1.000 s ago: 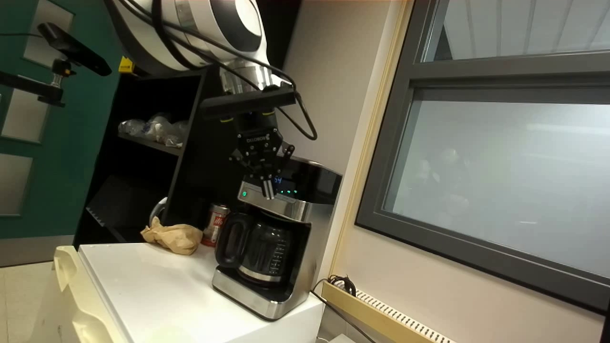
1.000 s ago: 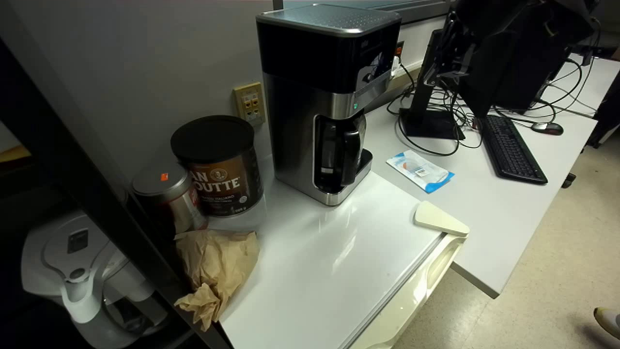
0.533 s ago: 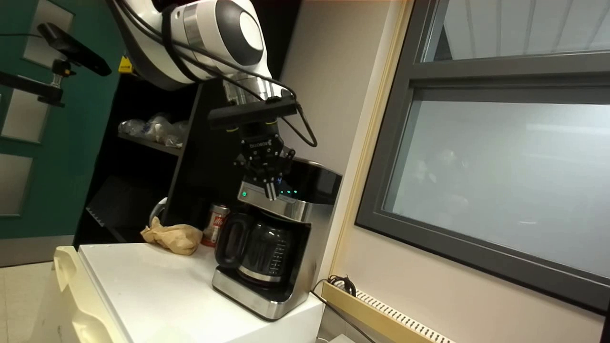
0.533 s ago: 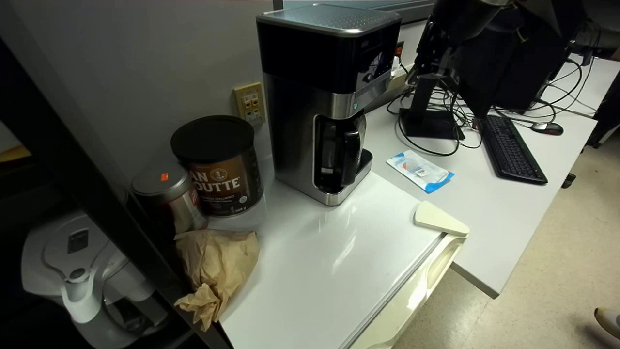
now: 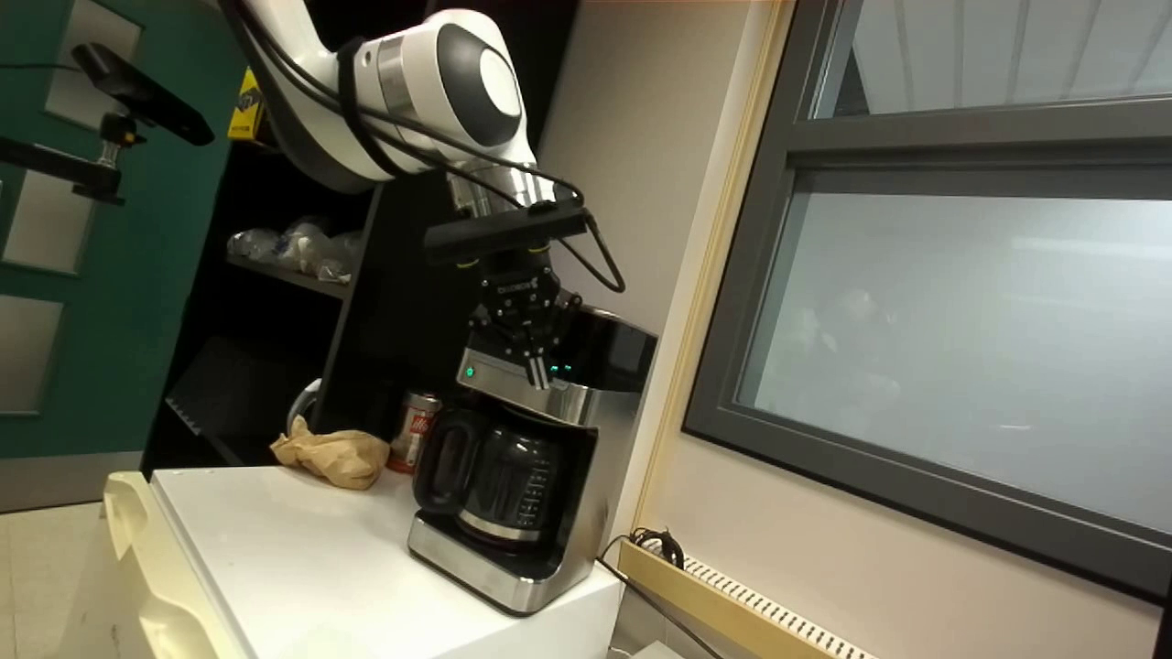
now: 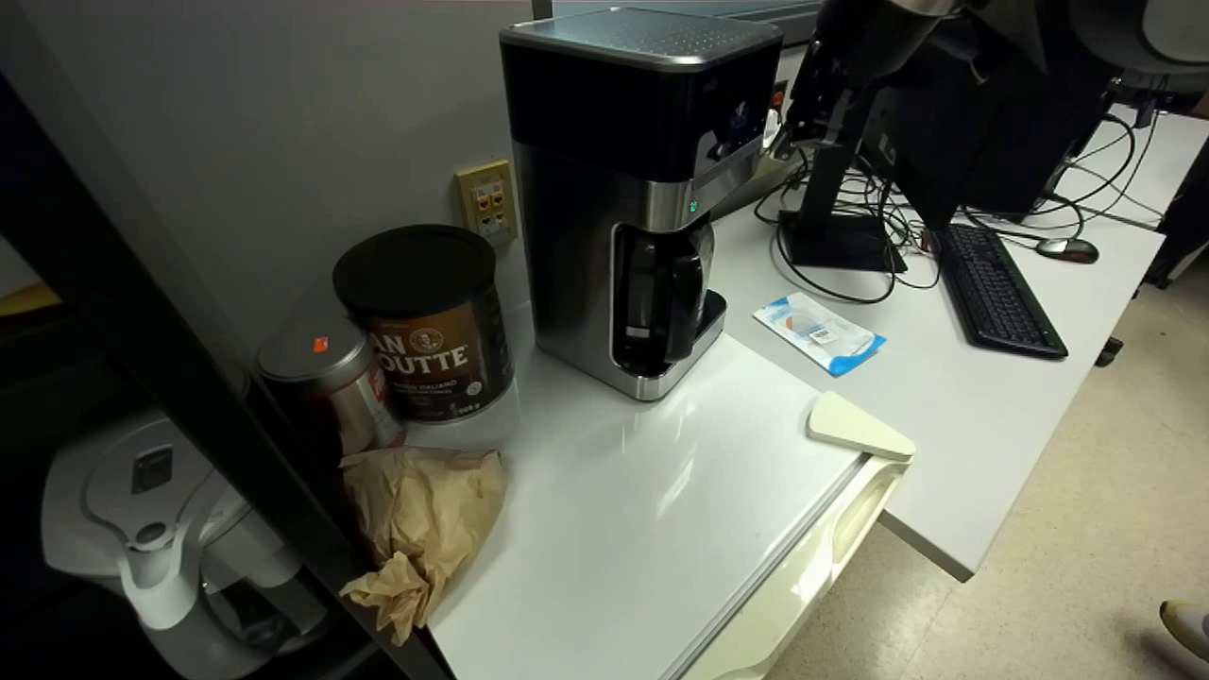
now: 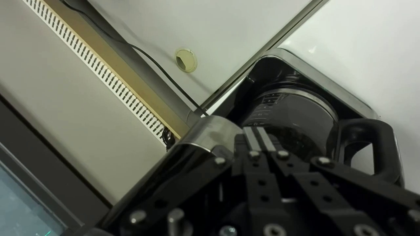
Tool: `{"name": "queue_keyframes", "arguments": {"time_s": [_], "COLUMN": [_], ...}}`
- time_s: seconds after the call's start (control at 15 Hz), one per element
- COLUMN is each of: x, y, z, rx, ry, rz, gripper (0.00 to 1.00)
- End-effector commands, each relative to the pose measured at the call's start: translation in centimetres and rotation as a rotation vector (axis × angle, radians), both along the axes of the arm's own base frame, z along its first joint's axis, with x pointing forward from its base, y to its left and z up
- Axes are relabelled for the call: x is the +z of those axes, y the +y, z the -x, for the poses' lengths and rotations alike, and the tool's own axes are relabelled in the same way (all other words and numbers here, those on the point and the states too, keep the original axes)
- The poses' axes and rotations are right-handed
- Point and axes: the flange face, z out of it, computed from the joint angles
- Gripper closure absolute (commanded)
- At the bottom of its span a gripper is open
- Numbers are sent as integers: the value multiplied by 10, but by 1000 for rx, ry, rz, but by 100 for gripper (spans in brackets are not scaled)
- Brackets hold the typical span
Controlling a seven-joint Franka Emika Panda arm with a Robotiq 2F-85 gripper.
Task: Press a button on the coffeemaker.
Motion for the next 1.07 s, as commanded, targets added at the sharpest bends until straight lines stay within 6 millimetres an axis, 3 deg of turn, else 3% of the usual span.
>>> {"name": "queue_keyframes", "arguments": {"time_s": [0.0, 0.73, 1.0], "x": [-1, -3, -1], "y": [3, 11, 8], "z": [-14, -25, -14], "rx": [17, 20, 24], "ry": [-12, -29, 3], "rz": [19, 21, 22], "gripper": [100, 100, 100]}}
